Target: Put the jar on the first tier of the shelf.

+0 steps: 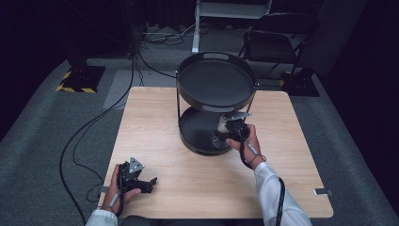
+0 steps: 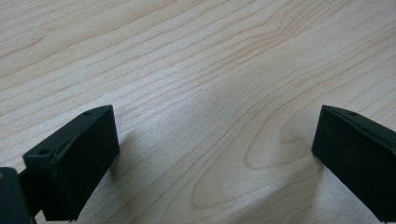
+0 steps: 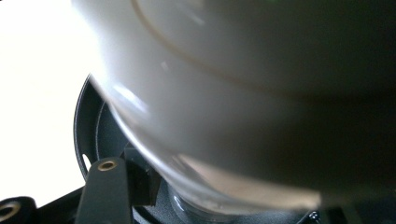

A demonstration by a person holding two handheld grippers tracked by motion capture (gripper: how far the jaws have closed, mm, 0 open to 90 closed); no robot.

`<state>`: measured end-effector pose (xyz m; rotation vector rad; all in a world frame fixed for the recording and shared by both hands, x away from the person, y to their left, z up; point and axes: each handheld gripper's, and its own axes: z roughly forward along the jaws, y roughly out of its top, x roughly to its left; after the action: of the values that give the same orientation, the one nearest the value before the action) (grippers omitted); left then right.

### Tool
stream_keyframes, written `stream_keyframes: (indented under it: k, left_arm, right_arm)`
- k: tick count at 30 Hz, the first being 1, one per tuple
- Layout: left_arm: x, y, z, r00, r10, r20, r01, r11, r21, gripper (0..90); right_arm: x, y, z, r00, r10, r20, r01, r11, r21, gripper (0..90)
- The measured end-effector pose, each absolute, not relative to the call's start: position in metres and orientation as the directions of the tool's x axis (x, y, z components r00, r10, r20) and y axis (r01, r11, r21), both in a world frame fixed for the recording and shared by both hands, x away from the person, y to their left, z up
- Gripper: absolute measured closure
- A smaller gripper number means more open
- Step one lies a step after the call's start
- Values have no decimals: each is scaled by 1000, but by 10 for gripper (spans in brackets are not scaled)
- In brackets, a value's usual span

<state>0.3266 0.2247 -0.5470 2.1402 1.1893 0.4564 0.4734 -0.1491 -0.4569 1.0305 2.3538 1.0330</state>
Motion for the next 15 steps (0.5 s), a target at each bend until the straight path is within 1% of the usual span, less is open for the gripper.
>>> stream_keyframes:
  k: [6, 9, 15]
  left_arm:
    - [327, 225, -547, 533, 846, -6, 624, -388, 679, 3]
    - [327, 225, -547, 535, 845, -7, 622, -389, 679, 3]
    - [327, 225, -547, 537, 844, -6, 621, -390, 679, 3]
  right_arm:
    - [475, -145, -466, -677, 734, -53, 477, 492, 728, 412]
    - [477, -147, -469, -675, 738, -27, 485, 471, 737, 413]
    - [477, -147, -470, -672, 740, -24, 485, 464, 742, 409]
